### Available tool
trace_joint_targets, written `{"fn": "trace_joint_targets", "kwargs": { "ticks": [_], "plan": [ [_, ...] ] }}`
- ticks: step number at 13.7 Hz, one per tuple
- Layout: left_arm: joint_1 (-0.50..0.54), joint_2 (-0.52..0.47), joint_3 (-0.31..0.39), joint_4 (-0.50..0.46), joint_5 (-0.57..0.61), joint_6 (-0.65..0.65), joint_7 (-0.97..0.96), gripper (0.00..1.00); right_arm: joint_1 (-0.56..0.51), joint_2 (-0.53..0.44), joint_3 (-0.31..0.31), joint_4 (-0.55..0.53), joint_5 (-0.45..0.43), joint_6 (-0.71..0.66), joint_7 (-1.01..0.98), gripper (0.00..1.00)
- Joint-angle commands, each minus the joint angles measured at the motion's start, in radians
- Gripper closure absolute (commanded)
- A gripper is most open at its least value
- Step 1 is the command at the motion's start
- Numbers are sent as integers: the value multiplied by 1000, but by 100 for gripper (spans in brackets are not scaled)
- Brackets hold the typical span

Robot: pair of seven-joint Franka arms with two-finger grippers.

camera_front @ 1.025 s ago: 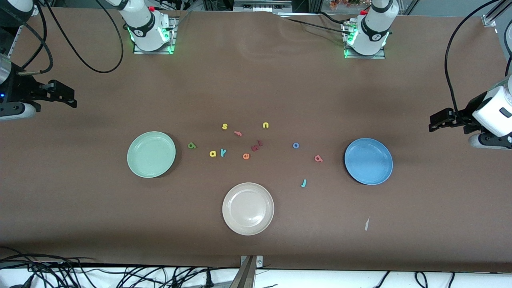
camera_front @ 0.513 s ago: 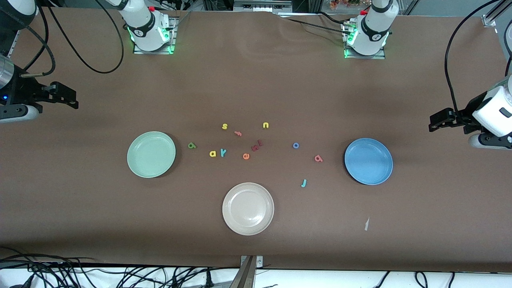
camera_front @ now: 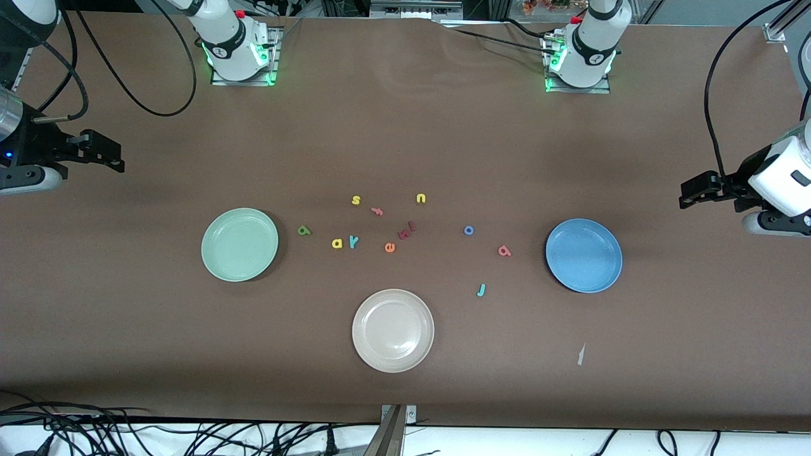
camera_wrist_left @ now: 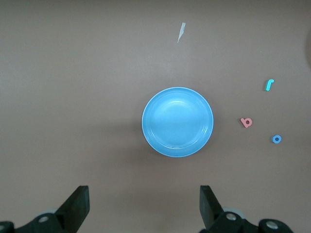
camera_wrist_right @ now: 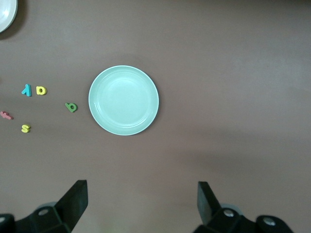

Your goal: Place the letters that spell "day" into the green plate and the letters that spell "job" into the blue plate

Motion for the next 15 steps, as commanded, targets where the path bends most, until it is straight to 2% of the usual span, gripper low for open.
{"fn": "trace_joint_targets", "kwargs": {
  "ticks": [1, 10, 15],
  "plan": [
    [3, 10, -1, 27, -3, -20, 1, 0, 2, -8, -1, -6, 13, 1, -7, 0],
    [3, 10, -1, 27, -4, -20, 1, 0, 13, -8, 0, -10, 13, 7, -1, 0],
    [3, 10, -1, 26, -4, -20, 1, 0, 28, 23, 2, -3, 34, 36, 20, 0]
  ]
}}
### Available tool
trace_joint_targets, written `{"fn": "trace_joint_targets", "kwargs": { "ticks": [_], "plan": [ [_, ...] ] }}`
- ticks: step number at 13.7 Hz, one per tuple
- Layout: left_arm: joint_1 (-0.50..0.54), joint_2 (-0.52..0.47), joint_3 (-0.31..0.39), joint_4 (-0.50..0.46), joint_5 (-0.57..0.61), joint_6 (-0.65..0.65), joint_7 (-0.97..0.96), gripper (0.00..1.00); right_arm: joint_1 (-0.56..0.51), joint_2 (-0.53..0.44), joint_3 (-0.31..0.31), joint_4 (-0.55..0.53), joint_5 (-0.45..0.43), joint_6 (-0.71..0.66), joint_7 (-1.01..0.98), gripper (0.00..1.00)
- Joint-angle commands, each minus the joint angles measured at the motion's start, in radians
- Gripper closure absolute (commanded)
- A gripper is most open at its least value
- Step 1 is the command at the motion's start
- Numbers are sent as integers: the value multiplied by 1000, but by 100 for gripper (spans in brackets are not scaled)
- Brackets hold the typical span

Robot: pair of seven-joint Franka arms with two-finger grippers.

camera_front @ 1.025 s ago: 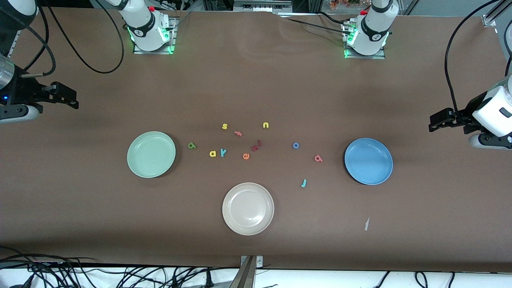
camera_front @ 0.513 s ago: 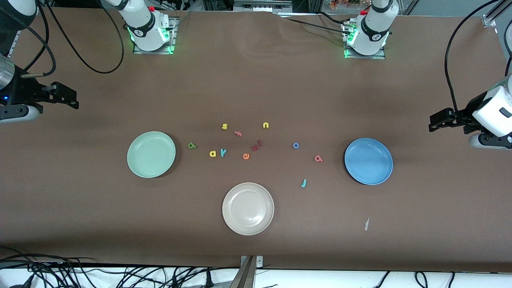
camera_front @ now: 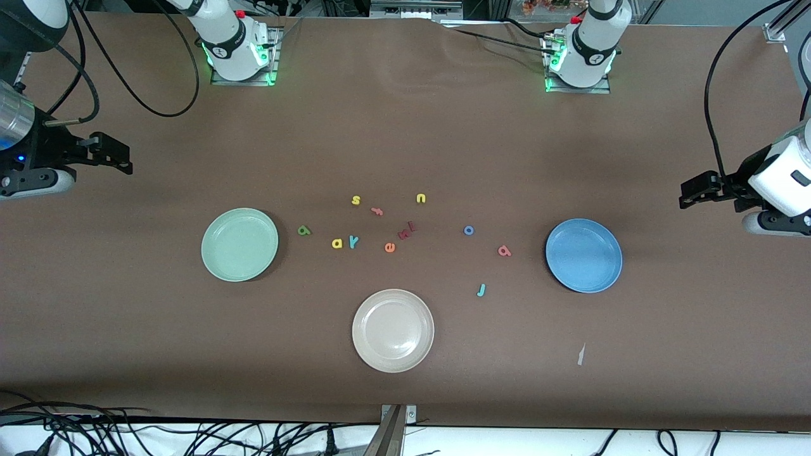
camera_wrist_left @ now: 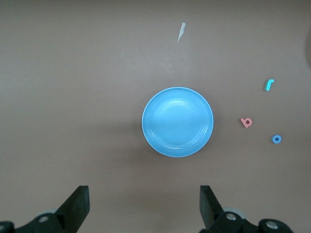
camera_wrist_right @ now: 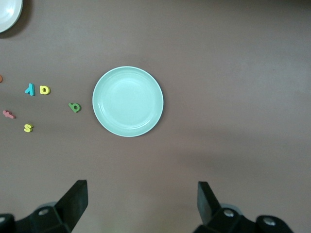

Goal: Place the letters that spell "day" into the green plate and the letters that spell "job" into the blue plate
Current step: 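Move the right gripper to the green plate while the left gripper nears the blue plate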

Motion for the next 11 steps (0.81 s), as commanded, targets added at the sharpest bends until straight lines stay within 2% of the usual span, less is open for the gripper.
{"fn": "trace_joint_targets", "kwargs": {
  "ticks": [1, 7, 11],
  "plan": [
    [3, 10, -1, 24, -4, -22, 1, 0, 22, 23, -1, -2, 41, 31, 58, 0],
    [-9, 17, -7, 21, -15, -31, 4, 0, 170, 143, -1, 21, 44, 176, 323, 0],
    [-9, 26, -70, -22, -20, -31, -13, 0, 274, 244, 1, 34, 42, 284, 452, 0]
  ]
}}
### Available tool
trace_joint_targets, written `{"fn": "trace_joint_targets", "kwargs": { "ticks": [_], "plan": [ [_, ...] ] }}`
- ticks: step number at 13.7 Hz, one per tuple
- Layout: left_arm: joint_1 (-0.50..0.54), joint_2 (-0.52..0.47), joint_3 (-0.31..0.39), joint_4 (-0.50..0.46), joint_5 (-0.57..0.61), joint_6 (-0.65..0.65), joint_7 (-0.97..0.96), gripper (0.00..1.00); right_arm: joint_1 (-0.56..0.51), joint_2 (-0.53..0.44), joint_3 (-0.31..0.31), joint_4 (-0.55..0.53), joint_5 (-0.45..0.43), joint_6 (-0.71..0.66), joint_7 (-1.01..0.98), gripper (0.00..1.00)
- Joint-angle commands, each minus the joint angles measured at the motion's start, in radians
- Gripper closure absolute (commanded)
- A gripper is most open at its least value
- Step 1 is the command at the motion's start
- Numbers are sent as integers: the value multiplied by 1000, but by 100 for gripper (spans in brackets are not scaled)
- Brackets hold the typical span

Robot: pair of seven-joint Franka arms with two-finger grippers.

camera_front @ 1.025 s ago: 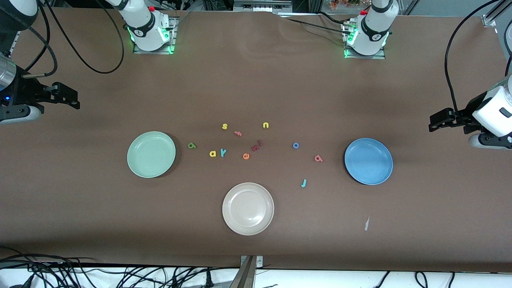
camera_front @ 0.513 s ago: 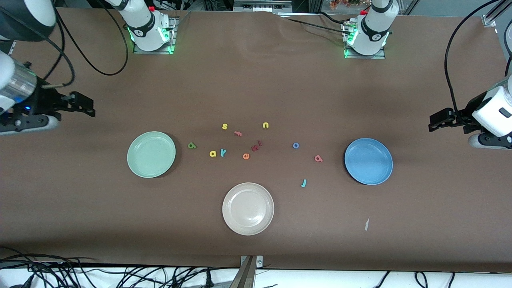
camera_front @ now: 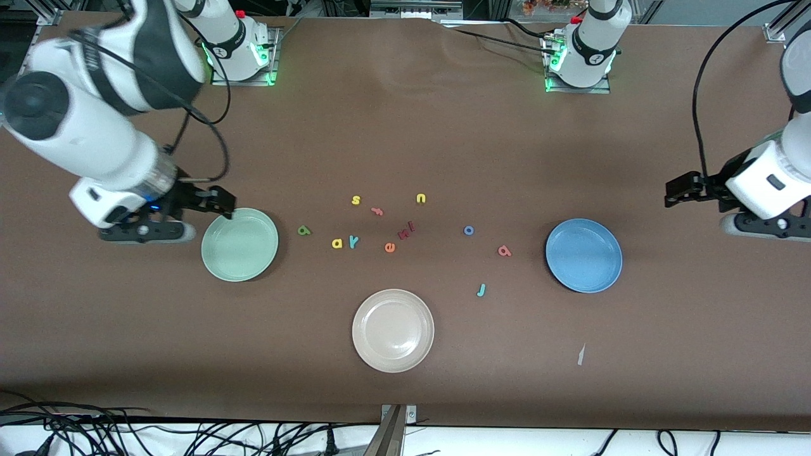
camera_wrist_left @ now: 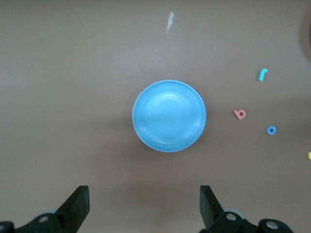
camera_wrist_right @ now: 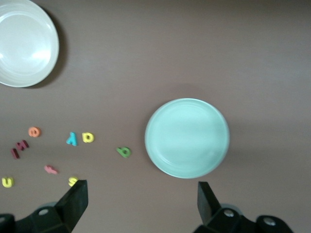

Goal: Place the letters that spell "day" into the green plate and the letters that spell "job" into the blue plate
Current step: 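Move the right gripper to the green plate while the left gripper nears the blue plate, then grasp the green letter with the right gripper while the left gripper grasps the pink b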

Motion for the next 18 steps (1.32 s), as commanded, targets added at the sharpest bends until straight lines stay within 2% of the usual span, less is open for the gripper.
{"fn": "trace_joint_targets", "kwargs": {
  "ticks": [1, 3, 4, 6, 9, 10, 11, 14, 18],
  "plan": [
    [-1, 30, -35, -13, -23, -9, -17, 0, 61, 81, -10, 31, 9, 71, 59, 0],
    [-4, 90, -58, -15, -92, 8, -90, 0, 78, 115, -10, 39, 9, 110, 51, 0],
    [-25, 113, -86, -18, -88, 43, -140, 0, 80, 129, -10, 39, 9, 111, 48, 0],
    [-73, 145, -94, -51, -86, 112, -271, 0, 85, 164, -10, 39, 2, 111, 51, 0],
    [-119, 174, -95, -195, -93, 337, -359, 0, 104, 248, -11, 36, 5, 183, 53, 0],
    [-139, 176, -95, -259, -93, 430, -387, 0, 126, 264, -11, 1, 6, 291, 65, 0],
    [-166, 184, -95, -296, -93, 483, -428, 0, 126, 258, -11, -83, 12, 388, 80, 0],
    [-193, 275, -97, -295, -99, 567, -505, 0, 99, 270, 5, -218, 6, 570, 88, 0],
    [-245, 398, -97, -288, -99, 710, -643, 3, 91, 310, 30, -300, 12, 713, 97, 0]
  ]
}}
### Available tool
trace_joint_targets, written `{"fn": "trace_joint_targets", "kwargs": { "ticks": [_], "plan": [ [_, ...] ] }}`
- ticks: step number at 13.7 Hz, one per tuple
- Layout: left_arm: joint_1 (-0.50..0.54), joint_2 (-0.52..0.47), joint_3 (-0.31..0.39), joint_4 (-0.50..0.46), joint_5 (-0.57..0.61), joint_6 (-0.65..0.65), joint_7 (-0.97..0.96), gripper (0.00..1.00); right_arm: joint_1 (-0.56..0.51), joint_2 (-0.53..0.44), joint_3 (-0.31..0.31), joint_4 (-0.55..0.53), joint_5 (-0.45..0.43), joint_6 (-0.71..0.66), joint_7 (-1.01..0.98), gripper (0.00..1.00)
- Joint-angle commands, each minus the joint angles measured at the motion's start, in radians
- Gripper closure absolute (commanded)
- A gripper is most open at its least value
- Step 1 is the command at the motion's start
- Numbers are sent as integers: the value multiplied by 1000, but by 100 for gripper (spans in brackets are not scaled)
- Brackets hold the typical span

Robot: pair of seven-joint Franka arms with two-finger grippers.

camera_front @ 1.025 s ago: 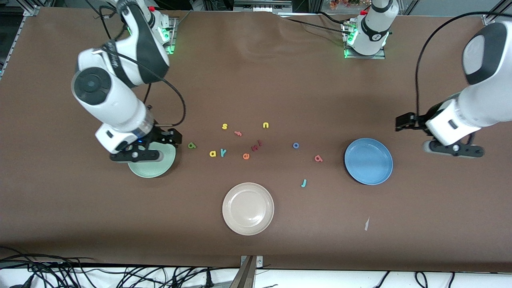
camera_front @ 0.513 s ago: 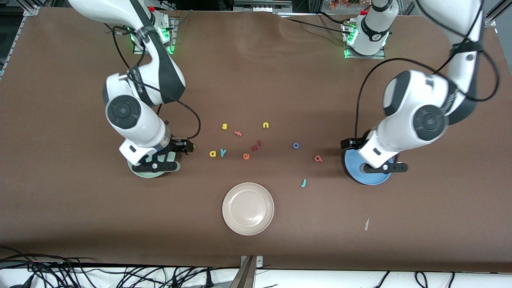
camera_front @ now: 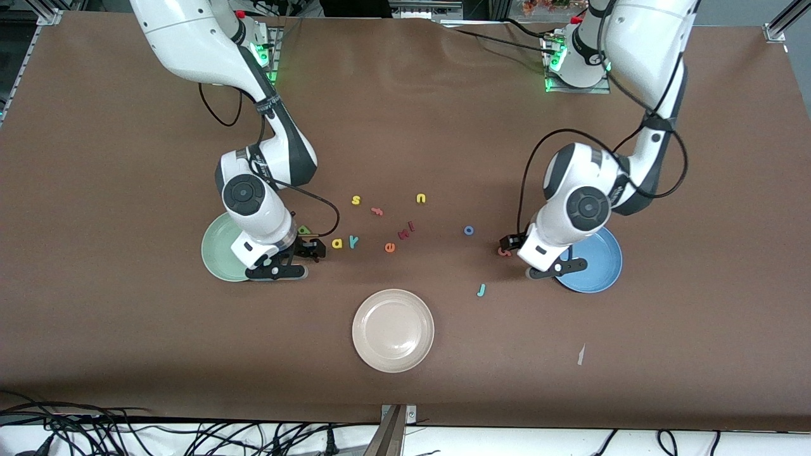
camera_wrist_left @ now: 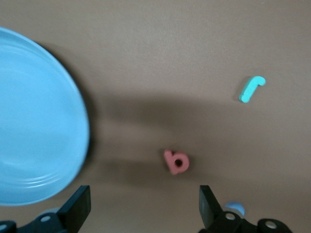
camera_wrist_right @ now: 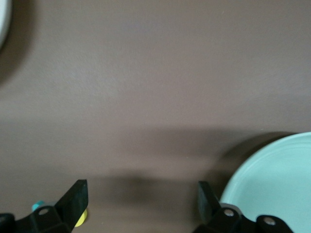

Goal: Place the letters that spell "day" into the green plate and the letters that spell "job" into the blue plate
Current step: 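Grasp the green letter with the right gripper while the left gripper grasps the pink b, then drop the green letter on the green plate while the left gripper drops the b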

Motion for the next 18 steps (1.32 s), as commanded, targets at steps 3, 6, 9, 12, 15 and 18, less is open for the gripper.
{"fn": "trace_joint_targets", "kwargs": {
  "ticks": [3, 6, 9, 12, 15, 18],
  "plan": [
    [-25, 105, 11, 21, -46, 113, -54, 3, -8, -35, 32, -139, 12, 105, 29, 0],
    [-34, 124, 11, 27, -56, 120, -58, 6, -10, -93, 45, -231, 13, 114, 31, 0],
    [-50, 136, 11, 33, -56, 127, -96, 14, -10, -116, 46, -290, 13, 128, 31, 0],
    [-51, 136, 11, 34, -55, 127, -95, 27, -10, -116, 58, -307, 13, 159, 31, 5],
    [-51, 136, 11, 36, -55, 127, -95, 51, -8, -107, 62, -331, 13, 206, 36, 15],
    [-51, 136, 11, 36, -52, 127, -95, 84, -8, -107, 62, -333, 10, 206, 34, 36]
  ]
}}
